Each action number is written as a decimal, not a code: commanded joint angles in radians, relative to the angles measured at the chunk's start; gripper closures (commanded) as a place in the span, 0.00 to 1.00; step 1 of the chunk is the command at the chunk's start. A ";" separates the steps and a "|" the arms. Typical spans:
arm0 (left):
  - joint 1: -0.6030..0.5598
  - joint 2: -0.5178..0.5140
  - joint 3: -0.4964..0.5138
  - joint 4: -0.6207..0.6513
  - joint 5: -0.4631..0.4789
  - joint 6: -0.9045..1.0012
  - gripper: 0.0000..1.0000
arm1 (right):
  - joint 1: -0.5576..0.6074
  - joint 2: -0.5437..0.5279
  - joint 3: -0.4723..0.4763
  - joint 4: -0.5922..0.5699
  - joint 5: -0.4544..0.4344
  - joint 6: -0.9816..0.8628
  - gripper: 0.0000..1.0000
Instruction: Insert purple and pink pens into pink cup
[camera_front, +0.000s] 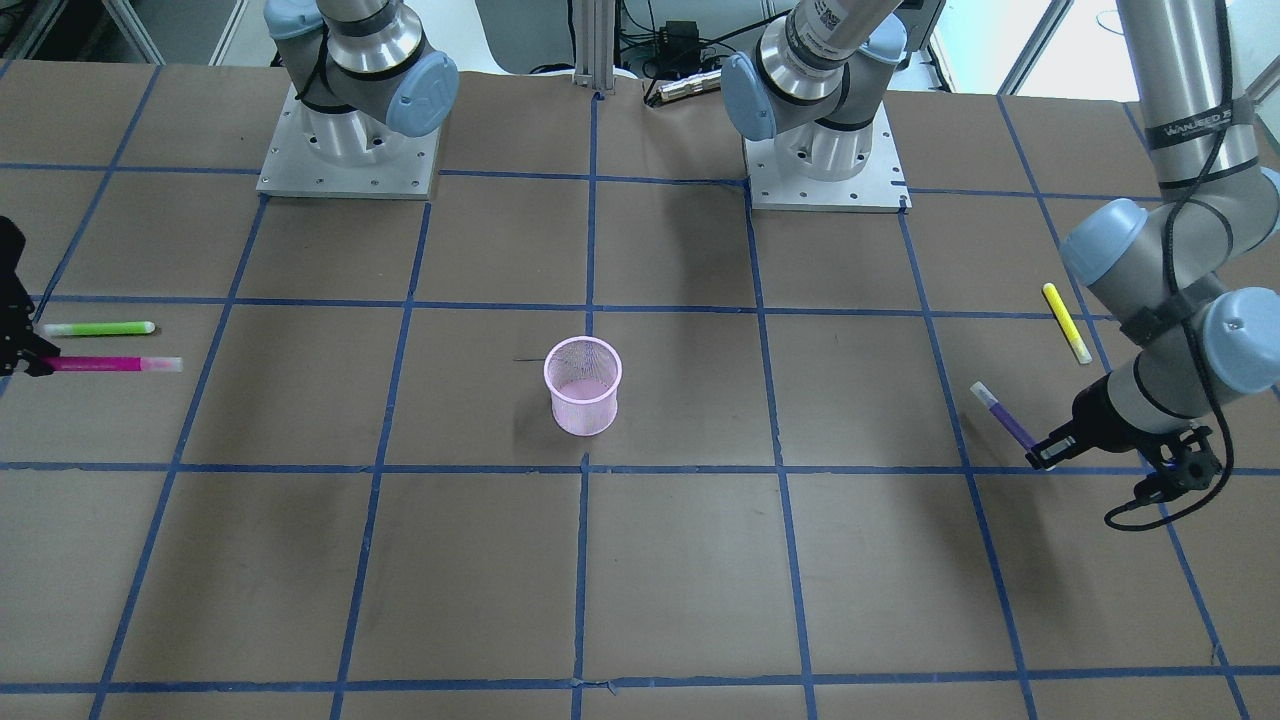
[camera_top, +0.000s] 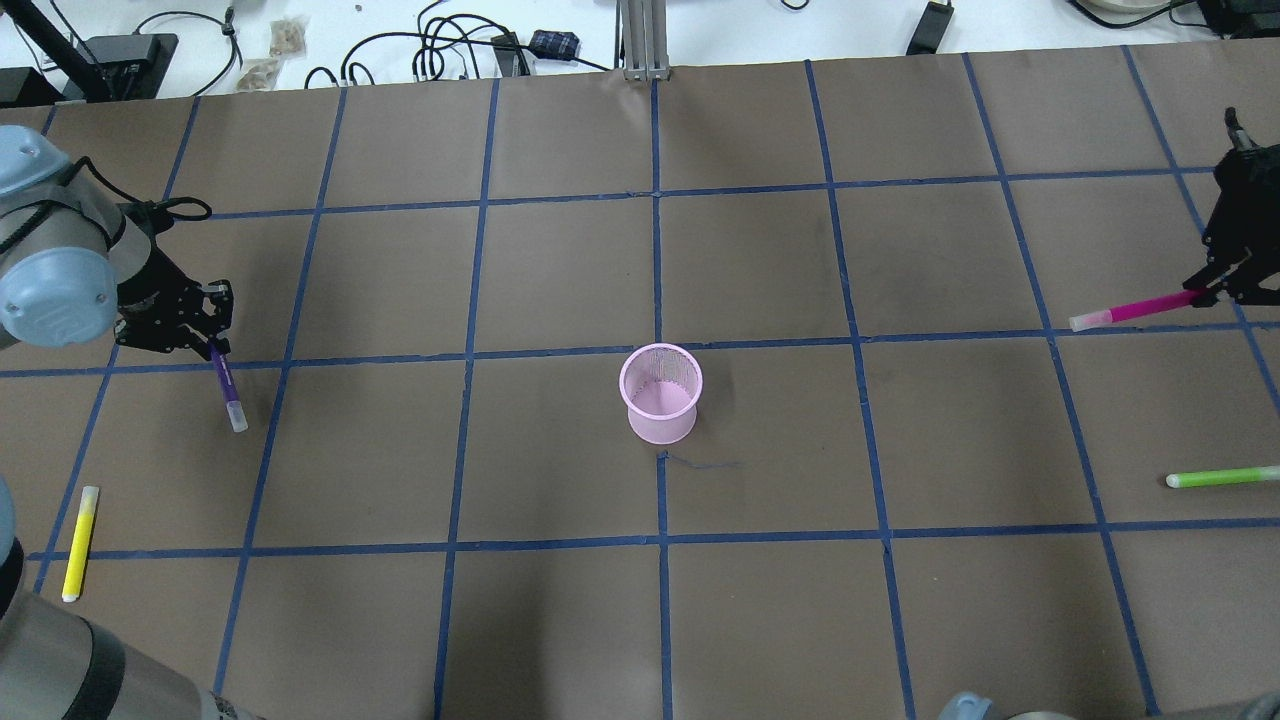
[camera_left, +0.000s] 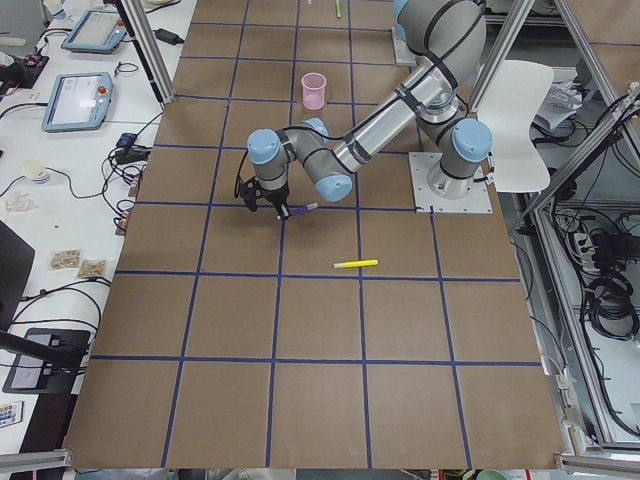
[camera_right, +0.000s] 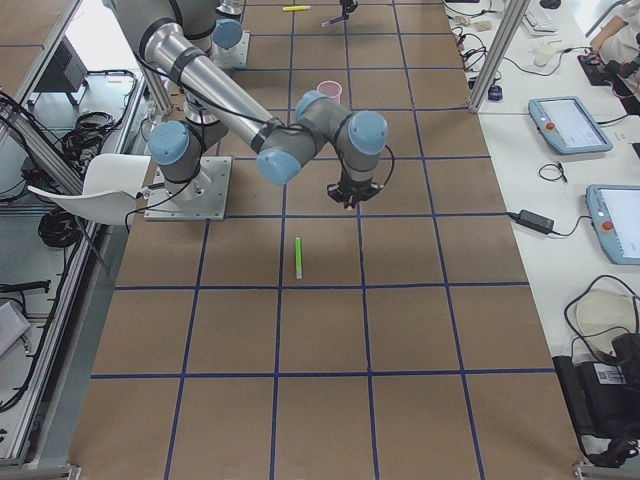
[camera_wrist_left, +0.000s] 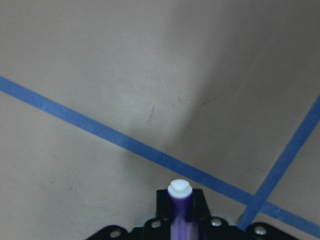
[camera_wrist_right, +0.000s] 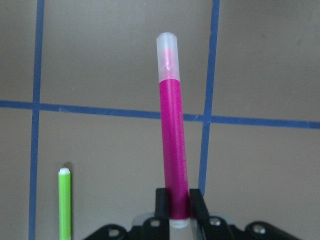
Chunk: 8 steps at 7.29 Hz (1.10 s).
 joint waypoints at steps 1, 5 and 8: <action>-0.044 0.043 0.059 -0.012 0.010 -0.001 1.00 | 0.246 -0.087 -0.005 0.036 -0.101 0.228 1.00; -0.096 0.097 0.062 -0.005 0.013 -0.002 1.00 | 0.639 -0.085 -0.026 0.036 -0.203 0.655 1.00; -0.121 0.106 0.063 0.008 0.010 -0.005 1.00 | 0.859 -0.008 -0.031 0.000 -0.261 0.945 1.00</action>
